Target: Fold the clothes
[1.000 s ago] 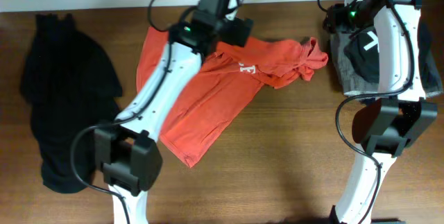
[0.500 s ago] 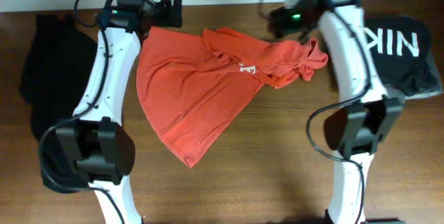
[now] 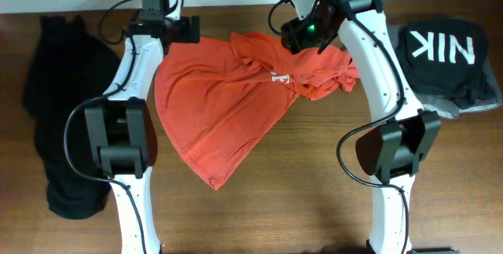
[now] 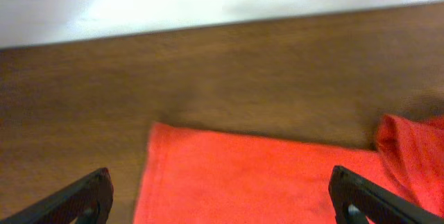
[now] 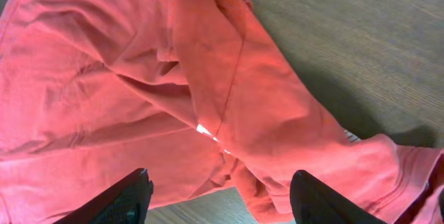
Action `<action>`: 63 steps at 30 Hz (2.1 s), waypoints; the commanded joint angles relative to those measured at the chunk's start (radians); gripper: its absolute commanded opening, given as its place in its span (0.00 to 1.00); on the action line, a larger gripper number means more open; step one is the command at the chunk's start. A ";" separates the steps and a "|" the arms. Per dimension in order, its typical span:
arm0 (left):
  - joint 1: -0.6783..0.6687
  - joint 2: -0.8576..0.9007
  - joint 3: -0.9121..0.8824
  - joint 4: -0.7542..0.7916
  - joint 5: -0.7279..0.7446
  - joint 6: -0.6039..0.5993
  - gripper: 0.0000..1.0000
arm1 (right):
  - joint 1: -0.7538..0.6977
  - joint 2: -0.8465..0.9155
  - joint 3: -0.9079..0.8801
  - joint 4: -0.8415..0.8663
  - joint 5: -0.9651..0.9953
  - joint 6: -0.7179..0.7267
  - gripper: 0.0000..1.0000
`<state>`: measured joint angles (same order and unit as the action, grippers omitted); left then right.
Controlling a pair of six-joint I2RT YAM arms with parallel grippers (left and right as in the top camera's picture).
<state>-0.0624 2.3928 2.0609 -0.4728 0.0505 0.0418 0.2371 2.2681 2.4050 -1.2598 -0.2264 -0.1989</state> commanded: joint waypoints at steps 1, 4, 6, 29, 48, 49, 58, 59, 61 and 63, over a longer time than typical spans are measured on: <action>0.024 0.047 0.008 0.036 0.014 0.016 0.99 | 0.026 -0.023 0.007 -0.012 0.005 -0.007 0.69; 0.023 0.083 0.008 0.047 0.014 0.016 0.99 | 0.037 -0.023 0.007 -0.018 0.005 -0.007 0.69; 0.023 0.103 0.008 0.050 0.014 0.016 0.99 | 0.042 -0.023 0.007 -0.018 0.005 -0.007 0.69; 0.023 0.267 0.008 0.121 0.006 0.015 0.61 | 0.046 -0.022 0.006 -0.035 -0.003 -0.003 0.69; 0.023 0.208 0.252 -0.241 0.006 -0.031 0.01 | 0.151 0.058 -0.039 0.155 -0.006 -0.007 0.69; 0.023 0.194 0.264 -0.265 0.006 -0.031 0.01 | 0.159 0.072 -0.039 0.174 -0.006 -0.007 0.69; 0.023 0.035 0.285 -0.378 0.007 -0.031 0.01 | 0.208 0.198 -0.039 0.310 0.094 0.033 0.80; 0.023 0.021 0.285 -0.385 0.007 -0.031 0.01 | 0.208 0.208 -0.039 0.319 0.111 0.043 0.81; 0.023 -0.005 0.285 -0.393 0.007 -0.031 0.01 | 0.208 0.222 -0.039 0.334 0.123 0.043 0.82; 0.023 -0.025 0.285 -0.396 0.007 -0.031 0.01 | 0.208 0.231 -0.039 0.346 0.127 0.042 0.82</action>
<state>-0.0418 2.4596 2.3196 -0.8650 0.0559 0.0177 0.4442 2.4847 2.3711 -0.9298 -0.1493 -0.1780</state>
